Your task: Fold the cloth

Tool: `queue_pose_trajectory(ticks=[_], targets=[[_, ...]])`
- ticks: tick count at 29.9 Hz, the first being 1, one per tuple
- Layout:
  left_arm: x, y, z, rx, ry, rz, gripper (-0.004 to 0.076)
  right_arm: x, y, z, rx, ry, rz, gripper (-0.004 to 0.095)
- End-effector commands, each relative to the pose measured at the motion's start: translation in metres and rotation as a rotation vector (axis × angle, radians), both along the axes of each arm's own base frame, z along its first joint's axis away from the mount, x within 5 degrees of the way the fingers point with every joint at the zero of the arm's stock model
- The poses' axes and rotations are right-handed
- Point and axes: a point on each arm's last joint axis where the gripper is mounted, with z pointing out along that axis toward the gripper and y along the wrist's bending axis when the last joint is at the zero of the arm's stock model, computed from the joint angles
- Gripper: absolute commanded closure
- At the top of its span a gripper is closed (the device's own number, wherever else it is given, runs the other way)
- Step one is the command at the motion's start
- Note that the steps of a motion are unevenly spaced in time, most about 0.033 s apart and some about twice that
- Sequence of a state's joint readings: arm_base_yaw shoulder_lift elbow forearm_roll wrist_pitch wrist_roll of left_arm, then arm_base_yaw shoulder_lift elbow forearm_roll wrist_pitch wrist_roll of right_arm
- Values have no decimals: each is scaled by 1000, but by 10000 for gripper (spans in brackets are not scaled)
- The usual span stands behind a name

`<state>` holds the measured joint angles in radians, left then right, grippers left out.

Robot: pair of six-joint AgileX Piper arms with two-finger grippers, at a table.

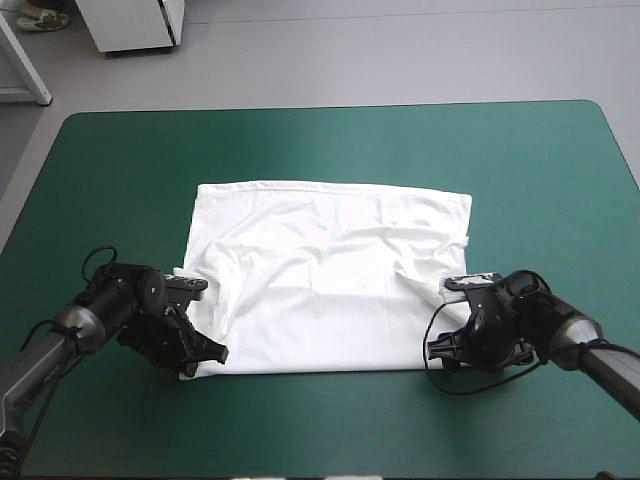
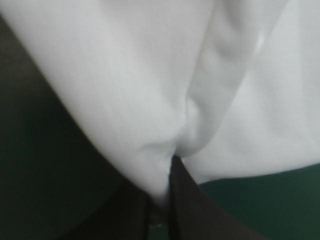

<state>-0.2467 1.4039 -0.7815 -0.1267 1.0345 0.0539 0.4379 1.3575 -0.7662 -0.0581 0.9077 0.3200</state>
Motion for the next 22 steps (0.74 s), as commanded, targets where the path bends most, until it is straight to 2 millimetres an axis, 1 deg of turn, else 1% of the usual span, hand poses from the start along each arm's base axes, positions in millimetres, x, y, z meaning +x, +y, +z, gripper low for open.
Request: queue_pose_trajectory(ticks=[1, 3, 5, 6, 8, 11, 13, 14, 17, 22], targets=[[6, -4, 1, -25, -76, 6, 731, 12, 4, -3, 6, -51, 14, 172], [7, -4, 1, -26, -81, 7, 731, 16, 6, -11, 2, -27, 16, 184], [7, -4, 1, -27, -83, 7, 731, 18, 8, -20, -9, 11, 12, 232], [7, -4, 1, -27, -83, 7, 731, 18, 8, -24, -13, 34, 14, 277], [7, -4, 1, -25, -84, 4, 731, 18, 10, -28, -12, 59, 33, 394], [10, -4, 5, -27, -103, -1, 731, 17, 9, -26, -12, 48, 37, 669], [13, -3, 11, -19, -117, -9, 731, 16, 8, -20, -11, 20, 44, 868], [14, -2, 16, -10, -126, -15, 731, 15, 7, -16, -9, 8, 46, 932], [17, -1, 35, 2, -158, -27, 731, 11, 3, 1, -14, -36, 48, 927], [23, -1, 78, 4, -243, -39, 731, 8, -4, 45, -26, -136, 43, 927]])
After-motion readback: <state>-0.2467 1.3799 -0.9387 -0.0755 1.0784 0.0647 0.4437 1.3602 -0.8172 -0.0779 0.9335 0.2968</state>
